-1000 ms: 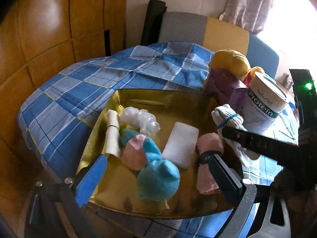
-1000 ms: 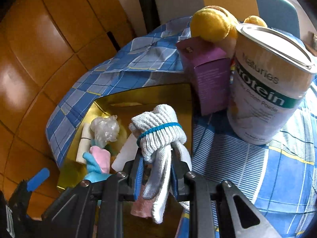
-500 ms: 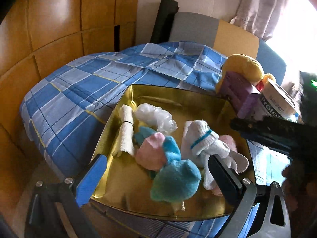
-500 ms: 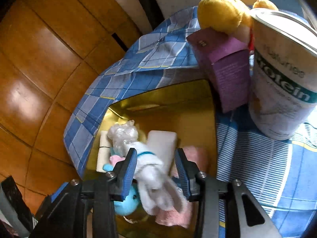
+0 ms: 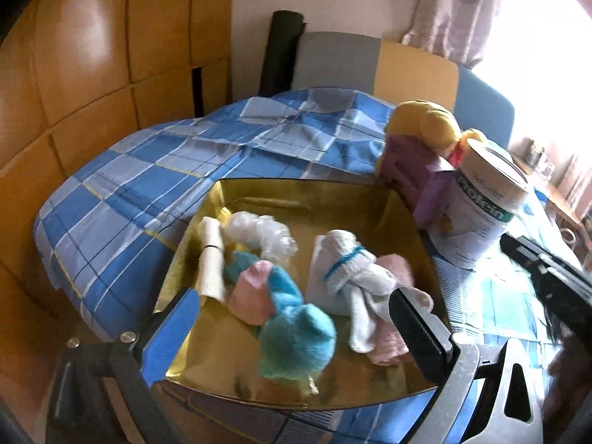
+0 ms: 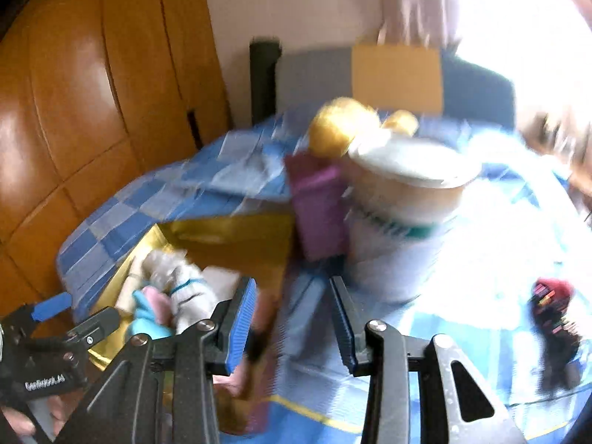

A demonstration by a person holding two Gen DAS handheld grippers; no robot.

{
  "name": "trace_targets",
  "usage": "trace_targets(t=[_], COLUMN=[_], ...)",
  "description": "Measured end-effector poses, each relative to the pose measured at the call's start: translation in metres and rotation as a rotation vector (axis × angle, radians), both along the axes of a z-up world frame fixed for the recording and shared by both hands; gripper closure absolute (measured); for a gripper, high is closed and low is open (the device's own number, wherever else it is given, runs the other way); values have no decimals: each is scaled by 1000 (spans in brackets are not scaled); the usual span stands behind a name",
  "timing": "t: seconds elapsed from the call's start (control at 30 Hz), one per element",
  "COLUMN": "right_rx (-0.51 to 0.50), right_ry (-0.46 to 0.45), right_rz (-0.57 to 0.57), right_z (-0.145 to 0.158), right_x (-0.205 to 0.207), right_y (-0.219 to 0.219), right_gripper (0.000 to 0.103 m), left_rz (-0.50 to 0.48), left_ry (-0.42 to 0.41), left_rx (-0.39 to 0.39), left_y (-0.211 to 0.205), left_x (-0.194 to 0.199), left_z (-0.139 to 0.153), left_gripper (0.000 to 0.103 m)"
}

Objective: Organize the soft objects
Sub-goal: 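Lower the white glove into the gold tray and open the right tool, then move both tools back to the red item and beaded black wig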

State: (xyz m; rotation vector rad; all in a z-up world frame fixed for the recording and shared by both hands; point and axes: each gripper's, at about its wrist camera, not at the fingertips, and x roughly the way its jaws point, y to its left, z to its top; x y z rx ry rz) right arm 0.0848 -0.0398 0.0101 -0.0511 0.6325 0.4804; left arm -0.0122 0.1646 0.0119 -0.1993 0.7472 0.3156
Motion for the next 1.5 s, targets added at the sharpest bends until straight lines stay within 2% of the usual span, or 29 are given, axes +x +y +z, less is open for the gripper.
trace_targets(t=[0.07,0.1,0.13,0.23,0.37,0.47,0.63,0.73,0.97,1.17,1.27,1.43,1.5], right_rx=[-17,-16,-10,-18,53,75,74,118,221,306,331,337,363], right_ry=[-56,-61,-63,-34,117,165,177,184,193,161,154,152,181], right_rz=[-52,-67,-88,-169,-200,-225,-299,-374,-571,-766,-863,-940,-960], right_z=[5,5,4,-2,-16,-22,-24,-20,-11,-3,-7,-22,-30], right_x=[-7,-8,-8,-6,9,14,17,19,24,25,28,38,40], right_y=[-15,-20,-27,-49,-85,-109,-151,-191,-278,-346,-378,-408,-414], right_gripper=[53,42,36,36,36,36,35,34,34,34,34,34,34], left_rz=[-26,-39,-52,-103,-174,-223,-320,-367,-442,-511,-555,-625,-651], left_ry=[-1,-3,-4,-2,4,6,23,40,75,133,161,191,199], left_rx=[10,16,23,37,60,77,52,48,107,29,-3,14,22], left_y=[-9,-13,-18,-34,-57,-74,-98,-114,-149,-168,-180,-208,-220], left_x=[2,2,3,6,11,14,22,27,41,54,59,62,65], left_z=[2,2,3,5,6,7,6,4,-1,-7,-12,-19,-21], left_gripper=[0,0,0,0,0,0,0,0,0,0,0,0,0])
